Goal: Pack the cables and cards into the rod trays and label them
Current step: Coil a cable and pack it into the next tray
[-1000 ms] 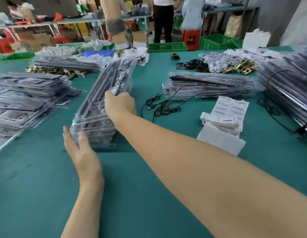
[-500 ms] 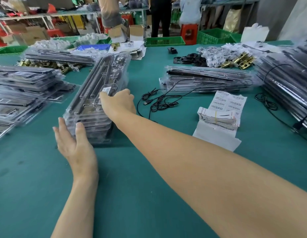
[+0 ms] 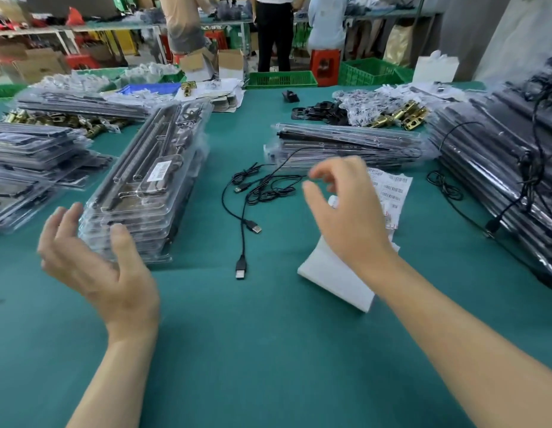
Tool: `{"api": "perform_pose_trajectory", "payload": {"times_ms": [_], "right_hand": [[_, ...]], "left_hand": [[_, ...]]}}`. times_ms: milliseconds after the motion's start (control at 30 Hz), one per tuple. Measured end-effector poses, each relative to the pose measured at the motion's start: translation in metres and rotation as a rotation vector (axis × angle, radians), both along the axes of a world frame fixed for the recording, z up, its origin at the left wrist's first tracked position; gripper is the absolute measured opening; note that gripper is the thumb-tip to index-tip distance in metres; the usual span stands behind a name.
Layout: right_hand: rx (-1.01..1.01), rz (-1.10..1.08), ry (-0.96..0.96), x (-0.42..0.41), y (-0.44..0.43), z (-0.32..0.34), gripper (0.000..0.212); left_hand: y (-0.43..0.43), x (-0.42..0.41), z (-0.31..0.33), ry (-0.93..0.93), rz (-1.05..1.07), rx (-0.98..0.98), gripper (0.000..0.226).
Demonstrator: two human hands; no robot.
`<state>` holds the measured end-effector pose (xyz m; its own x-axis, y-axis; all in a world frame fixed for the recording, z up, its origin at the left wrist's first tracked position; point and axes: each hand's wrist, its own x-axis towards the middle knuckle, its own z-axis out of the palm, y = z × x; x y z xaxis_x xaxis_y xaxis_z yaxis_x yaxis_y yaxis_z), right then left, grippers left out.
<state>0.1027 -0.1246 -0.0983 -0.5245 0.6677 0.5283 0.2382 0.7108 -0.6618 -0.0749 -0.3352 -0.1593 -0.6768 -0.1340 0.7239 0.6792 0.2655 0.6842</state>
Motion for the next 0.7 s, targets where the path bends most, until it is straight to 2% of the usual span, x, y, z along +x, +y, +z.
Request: {"api": "perform_pose_trajectory", "payload": {"times_ms": [67,167,300,367,467,500,600,700], "right_hand": [[0.033,-0.121,-0.055,0.053,0.017,-0.021,0.019],[0.004,-0.173,-0.188,0.104,0.024,-0.047,0.036],[-0.076,-0.074,-0.247,0.115,0.022,-0.063,0.044],[-0.078,-0.052,-0.244,0.116,0.023,-0.067,0.043],[-0.074,-0.008,-0.237,0.12,0.023,-0.07,0.043],[-0.079,0.013,-0.236,0.121,0.024,-0.07,0.044],[-0.084,0.059,-0.26,0.118,0.026,-0.069,0.046],[-0.094,0.086,-0.27,0.115,0.029,-0.069,0.046]], "left_hand": [[0.011,0.02,0.005,0.104,-0.103,-0.056,0.032],[0.049,0.056,0.017,0.097,-0.319,-0.155,0.029],[0.137,0.077,0.044,-0.195,-0.618,-0.411,0.022],[0.189,0.076,0.056,-0.36,-0.685,-0.501,0.019],[0.252,0.065,0.066,-0.547,-0.712,-0.556,0.029],[0.267,0.06,0.067,-0.501,-0.667,-0.654,0.034],[0.299,0.046,0.069,-0.133,-0.486,-1.006,0.046],[0.321,0.037,0.073,0.034,-0.474,-1.16,0.052]]}}
